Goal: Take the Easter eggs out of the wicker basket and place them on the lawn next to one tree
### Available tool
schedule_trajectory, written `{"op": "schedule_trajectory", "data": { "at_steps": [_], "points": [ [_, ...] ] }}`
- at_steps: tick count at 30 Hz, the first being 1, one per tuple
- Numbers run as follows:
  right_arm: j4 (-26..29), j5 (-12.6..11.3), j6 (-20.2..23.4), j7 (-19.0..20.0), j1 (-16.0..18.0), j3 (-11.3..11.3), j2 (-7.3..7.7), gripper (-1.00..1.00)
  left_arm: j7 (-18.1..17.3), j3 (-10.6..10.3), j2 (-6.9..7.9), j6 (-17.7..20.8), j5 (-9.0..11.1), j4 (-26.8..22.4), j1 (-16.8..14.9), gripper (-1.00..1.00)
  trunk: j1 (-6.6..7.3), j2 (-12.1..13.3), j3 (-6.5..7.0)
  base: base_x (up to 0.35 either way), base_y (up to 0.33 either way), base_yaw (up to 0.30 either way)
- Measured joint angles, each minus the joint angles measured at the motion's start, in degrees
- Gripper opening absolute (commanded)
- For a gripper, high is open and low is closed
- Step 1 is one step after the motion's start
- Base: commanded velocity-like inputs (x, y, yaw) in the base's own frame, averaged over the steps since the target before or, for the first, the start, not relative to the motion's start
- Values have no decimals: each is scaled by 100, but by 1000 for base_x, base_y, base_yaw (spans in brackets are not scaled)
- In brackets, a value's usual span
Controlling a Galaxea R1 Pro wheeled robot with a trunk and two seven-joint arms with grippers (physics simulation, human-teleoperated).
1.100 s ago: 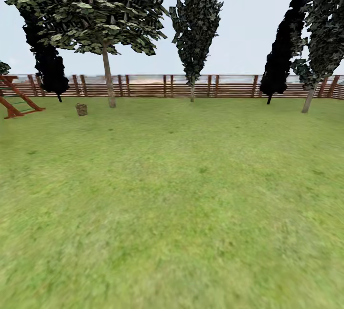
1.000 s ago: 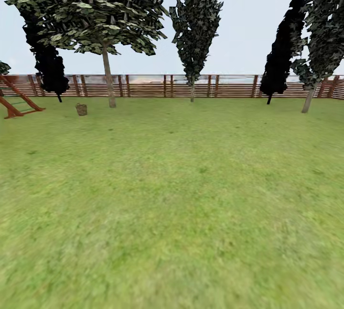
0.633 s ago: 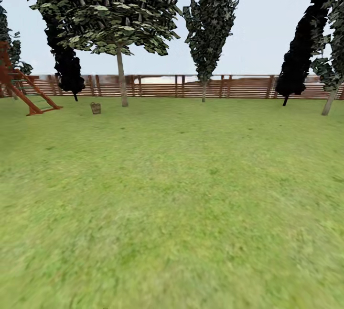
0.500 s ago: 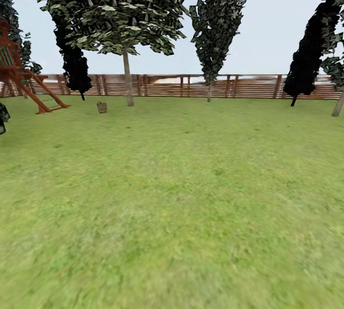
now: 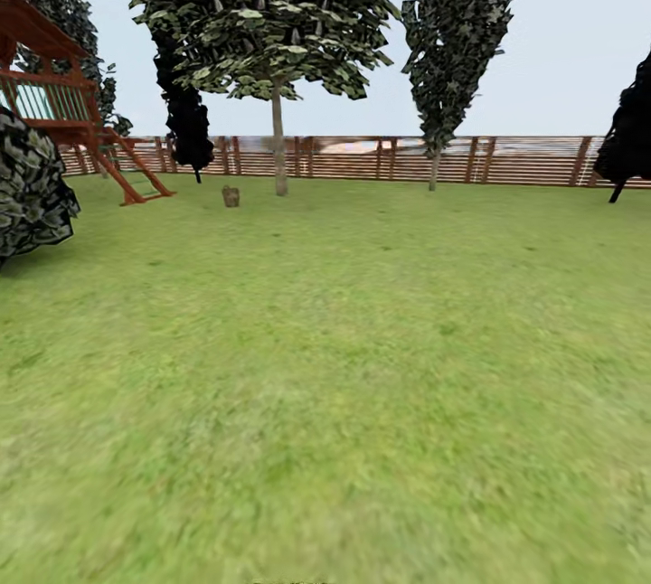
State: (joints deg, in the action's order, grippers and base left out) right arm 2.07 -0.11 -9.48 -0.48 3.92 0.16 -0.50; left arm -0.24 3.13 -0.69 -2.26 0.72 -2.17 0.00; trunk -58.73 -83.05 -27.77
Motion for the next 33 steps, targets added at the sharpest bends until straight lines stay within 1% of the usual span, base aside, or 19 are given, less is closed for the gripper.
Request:
{"op": "schedule_trajectory", "data": {
  "at_steps": [7,15,33],
  "points": [
    [0,-11,0,0,0,-6,6,100,0,0,0,0,0,0,0,100,0,0,-40,0,0,238],
    [0,7,-1,45,4,0,5,100,0,-1,0,-4,0,0,0,100,0,0,-73,0,0,78],
    [-33,4,0,19,6,9,-11,100,0,0,0,0,0,0,0,100,0,0,-221,0,0,123]
  ]
}}
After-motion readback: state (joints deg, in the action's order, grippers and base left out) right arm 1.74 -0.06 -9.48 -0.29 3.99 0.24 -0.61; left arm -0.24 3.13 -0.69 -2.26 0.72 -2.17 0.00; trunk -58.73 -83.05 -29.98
